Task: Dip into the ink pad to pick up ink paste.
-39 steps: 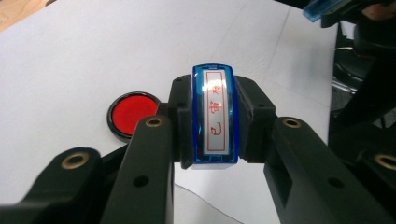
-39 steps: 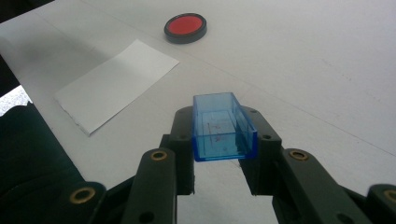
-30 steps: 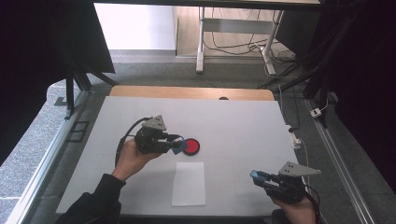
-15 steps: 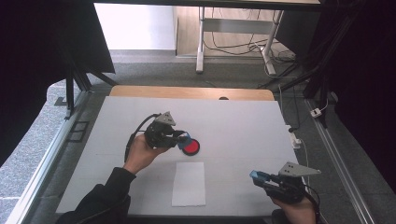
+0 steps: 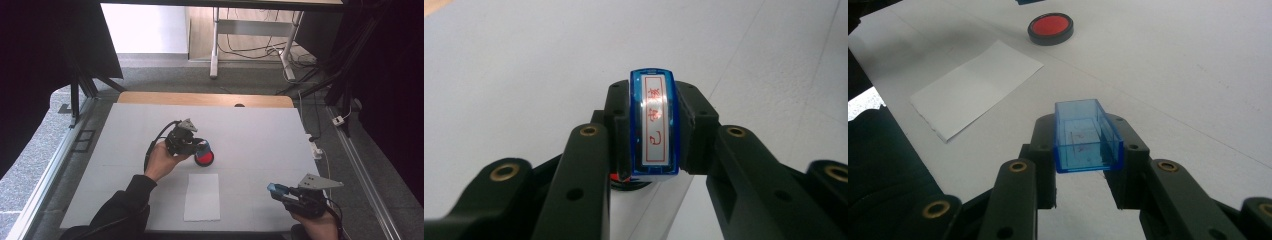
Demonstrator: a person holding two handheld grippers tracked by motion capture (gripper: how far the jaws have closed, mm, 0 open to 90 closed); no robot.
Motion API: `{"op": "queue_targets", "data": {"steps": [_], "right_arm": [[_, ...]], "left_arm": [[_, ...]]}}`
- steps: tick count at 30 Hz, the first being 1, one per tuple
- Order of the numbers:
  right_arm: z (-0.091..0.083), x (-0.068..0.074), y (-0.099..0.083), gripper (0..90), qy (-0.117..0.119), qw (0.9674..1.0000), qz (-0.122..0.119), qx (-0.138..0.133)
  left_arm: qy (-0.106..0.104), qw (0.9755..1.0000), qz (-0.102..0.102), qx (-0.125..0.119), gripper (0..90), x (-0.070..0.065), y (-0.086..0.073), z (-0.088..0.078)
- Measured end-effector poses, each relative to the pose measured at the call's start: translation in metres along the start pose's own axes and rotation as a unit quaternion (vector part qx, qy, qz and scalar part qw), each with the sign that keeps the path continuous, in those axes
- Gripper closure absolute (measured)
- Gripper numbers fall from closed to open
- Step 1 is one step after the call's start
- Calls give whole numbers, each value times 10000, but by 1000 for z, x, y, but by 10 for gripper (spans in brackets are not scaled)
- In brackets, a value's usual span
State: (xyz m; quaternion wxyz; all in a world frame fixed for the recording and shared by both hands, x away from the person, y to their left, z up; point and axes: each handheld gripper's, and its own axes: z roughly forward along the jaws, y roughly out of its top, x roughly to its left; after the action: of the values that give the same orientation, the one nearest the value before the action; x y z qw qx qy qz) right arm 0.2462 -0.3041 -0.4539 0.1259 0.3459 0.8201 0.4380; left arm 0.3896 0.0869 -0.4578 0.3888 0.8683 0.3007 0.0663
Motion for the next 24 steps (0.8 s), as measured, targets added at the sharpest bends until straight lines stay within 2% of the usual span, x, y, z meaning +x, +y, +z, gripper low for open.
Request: {"op": "queue_targets", "data": {"steps": [12,24], "right_arm": [[0,0,0,686,19,10000,-3,-12],[0,0,0,685,21,10000,-6,0]], "left_arm": [[59,9996,-176,226,710,6,-2,21],[116,9984,-383,407,710,12,-3,32]]}}
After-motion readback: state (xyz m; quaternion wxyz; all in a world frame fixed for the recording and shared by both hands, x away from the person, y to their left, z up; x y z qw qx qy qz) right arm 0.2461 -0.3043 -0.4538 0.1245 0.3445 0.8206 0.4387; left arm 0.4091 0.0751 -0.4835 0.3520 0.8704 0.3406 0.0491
